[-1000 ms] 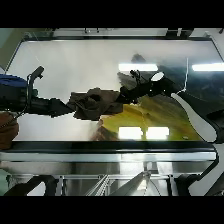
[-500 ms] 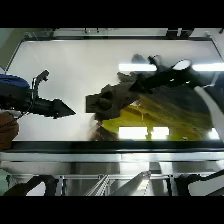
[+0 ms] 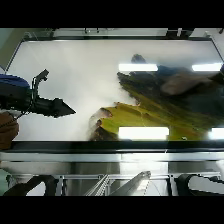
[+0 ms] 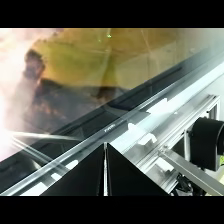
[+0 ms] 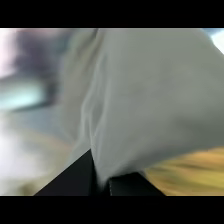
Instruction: Fold the shirts.
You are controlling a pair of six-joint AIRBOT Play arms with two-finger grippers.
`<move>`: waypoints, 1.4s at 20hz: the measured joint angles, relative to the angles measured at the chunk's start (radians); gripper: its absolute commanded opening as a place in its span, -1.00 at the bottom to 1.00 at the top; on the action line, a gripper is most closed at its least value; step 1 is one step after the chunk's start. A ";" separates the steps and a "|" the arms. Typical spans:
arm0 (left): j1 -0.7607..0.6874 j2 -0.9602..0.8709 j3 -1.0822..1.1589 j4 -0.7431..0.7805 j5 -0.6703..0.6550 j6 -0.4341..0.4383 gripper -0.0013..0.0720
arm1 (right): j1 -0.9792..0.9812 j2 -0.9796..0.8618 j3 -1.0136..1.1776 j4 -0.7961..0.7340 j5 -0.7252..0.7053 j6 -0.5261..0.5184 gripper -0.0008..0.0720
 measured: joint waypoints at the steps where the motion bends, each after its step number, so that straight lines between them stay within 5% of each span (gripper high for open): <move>1: -0.001 0.000 0.000 0.000 0.000 -0.006 -0.89 | -0.035 0.005 -0.013 -0.073 -0.006 0.023 -0.91; 8: -0.067 0.000 0.000 0.000 -0.003 -0.019 -0.89 | -0.215 0.014 -0.247 -0.482 -0.077 0.212 -0.91; 18: -0.153 0.000 0.000 0.000 -0.003 -0.032 -0.89 | -0.409 0.091 -0.532 -0.594 -0.119 0.323 -0.87; 19: -0.154 0.000 0.000 0.000 -0.003 -0.032 -0.89 | -0.425 0.112 -0.537 -0.597 -0.119 0.332 -0.59; 21: -0.156 0.000 0.000 0.001 -0.003 -0.034 -0.89 | -0.449 0.158 -0.543 -0.604 -0.097 0.348 1.00; 28: -0.157 -0.001 0.000 0.002 -0.019 -0.034 -0.88 | -0.473 0.377 -0.548 -0.515 0.008 0.337 0.95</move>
